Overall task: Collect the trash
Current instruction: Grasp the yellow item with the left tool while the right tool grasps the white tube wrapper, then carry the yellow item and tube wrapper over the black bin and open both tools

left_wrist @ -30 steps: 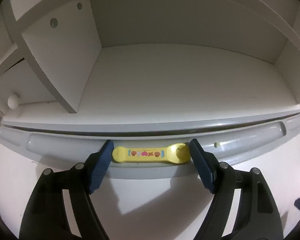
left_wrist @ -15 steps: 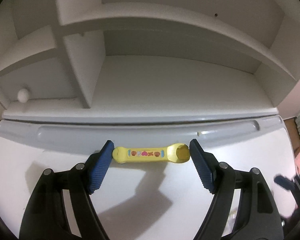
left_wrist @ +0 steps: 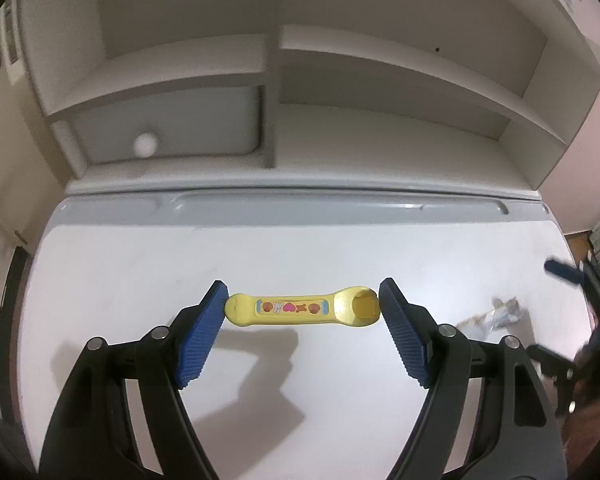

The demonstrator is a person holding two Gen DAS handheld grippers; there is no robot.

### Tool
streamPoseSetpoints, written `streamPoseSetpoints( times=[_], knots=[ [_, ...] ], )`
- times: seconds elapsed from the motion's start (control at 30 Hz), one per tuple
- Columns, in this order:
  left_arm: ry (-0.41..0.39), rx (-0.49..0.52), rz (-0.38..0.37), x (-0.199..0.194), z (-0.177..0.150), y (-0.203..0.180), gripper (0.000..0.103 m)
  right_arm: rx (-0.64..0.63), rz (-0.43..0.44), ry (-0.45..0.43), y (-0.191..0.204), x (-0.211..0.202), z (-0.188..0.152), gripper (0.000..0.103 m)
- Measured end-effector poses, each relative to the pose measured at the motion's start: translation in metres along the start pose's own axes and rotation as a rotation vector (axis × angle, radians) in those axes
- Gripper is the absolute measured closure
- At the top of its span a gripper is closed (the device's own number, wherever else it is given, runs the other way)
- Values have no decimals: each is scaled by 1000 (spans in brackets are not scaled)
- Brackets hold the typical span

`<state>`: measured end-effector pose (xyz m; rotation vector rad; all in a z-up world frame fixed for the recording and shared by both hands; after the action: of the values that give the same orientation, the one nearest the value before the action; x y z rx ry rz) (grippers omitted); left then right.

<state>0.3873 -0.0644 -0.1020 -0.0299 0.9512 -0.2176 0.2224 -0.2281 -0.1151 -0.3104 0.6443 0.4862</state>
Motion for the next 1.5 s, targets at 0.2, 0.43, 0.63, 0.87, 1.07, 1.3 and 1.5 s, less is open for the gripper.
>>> streamPoseSetpoints(
  times=[0.2, 0.43, 0.63, 0.87, 1.07, 1.3, 1.5],
  knots=[
    [1, -52, -1, -13, -15, -1, 28, -293, 1, 128, 11, 33, 2, 18],
    [-11, -53, -33, -21, -17, 0, 28, -178, 1, 270, 10, 47, -17, 85],
    [-40, 29, -90, -37, -4, -43, 28, 46, -57, 260, -13, 4, -45, 86],
    [-65, 225, -307, -49, -14, -185, 28, 358, -150, 127, -53, -130, -99, 87],
    [-7, 493, -569, -74, -81, -355, 28, 556, -265, 60, -62, -250, -178, 87],
    [228, 841, -770, -56, -230, -501, 28, 865, -349, 172, -56, -306, -347, 87],
    [357, 977, -716, 7, -299, -530, 28, 1083, -313, 236, -41, -288, -452, 87]
  ],
)
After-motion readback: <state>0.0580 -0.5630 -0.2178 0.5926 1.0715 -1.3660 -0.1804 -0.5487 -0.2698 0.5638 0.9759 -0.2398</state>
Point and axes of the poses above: each gripper's, at about its wrist camera, not at the fingertips, and x roughly the way its jaws point, y to its left, z to its top, the point moved 10 cm from there along x, roughly the way its jaws point, and after that the axes turned 2 degrees about -z, right-handed, at the moved point
